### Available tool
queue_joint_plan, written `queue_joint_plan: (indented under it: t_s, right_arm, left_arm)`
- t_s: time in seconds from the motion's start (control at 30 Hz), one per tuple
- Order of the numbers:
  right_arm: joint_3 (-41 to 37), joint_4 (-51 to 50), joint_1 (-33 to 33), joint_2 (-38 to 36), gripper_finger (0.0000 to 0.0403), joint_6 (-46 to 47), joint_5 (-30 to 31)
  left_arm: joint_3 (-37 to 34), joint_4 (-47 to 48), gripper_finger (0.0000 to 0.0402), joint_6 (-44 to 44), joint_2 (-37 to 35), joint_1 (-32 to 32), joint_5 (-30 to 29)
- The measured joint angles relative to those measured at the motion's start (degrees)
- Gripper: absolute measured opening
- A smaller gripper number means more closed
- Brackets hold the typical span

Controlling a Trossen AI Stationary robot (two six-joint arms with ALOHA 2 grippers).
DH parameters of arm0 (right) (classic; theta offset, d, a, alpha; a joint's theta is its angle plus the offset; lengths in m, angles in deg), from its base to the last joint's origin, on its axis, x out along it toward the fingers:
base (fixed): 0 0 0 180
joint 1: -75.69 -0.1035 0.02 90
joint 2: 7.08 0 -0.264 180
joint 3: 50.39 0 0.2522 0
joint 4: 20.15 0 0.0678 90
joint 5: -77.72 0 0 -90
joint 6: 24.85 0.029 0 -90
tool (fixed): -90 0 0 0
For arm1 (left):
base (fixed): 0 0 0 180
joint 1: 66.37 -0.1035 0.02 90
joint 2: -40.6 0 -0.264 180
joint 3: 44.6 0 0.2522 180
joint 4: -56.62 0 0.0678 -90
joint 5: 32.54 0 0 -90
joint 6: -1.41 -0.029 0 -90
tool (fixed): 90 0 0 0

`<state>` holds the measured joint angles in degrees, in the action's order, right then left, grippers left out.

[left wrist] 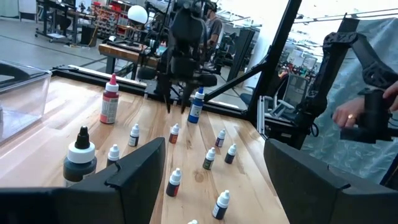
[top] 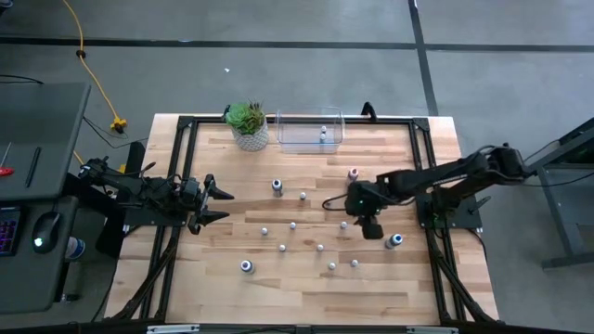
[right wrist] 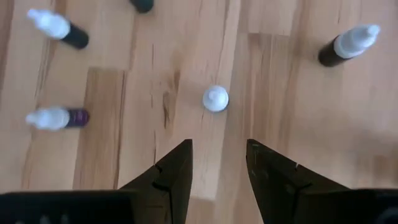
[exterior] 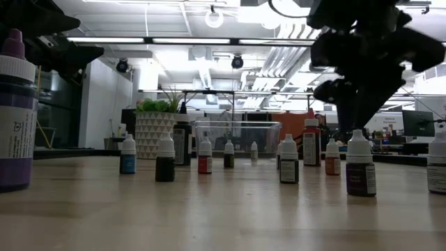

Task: Pick & Place food coloring
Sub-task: Put the small orange food coloring bottle into the bin

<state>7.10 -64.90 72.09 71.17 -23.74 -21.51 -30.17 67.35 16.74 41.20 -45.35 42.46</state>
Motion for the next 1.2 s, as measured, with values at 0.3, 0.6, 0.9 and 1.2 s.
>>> queue_joint_plan:
  t_s: [0.3,0.6,0.9,1.2]
  right_arm:
    - [0.3,8.6,-0.2,6.3,0.0142,1.8,-0.6]
    - [0.4,9.1,-0.3,7.3,0.0187,1.6,-0.2]
    - [0.5,10.0,-2.5,9.0,0.0189,1.2,0.8]
    - [0.5,10.7,-3.3,10.3,0.0155,0.8,3.8]
  left_arm:
    - [0.0,0.0,0.0271,0.0,0.0,0.0,0.0]
    - [0.0,0.0,0.0271,0.0,0.0,0.0,0.0]
    - [0.0,0.0,0.0271,0.0,0.0,0.0,0.0]
    - [0.0,0.0,0.0271,0.0,0.0,0.0,0.0]
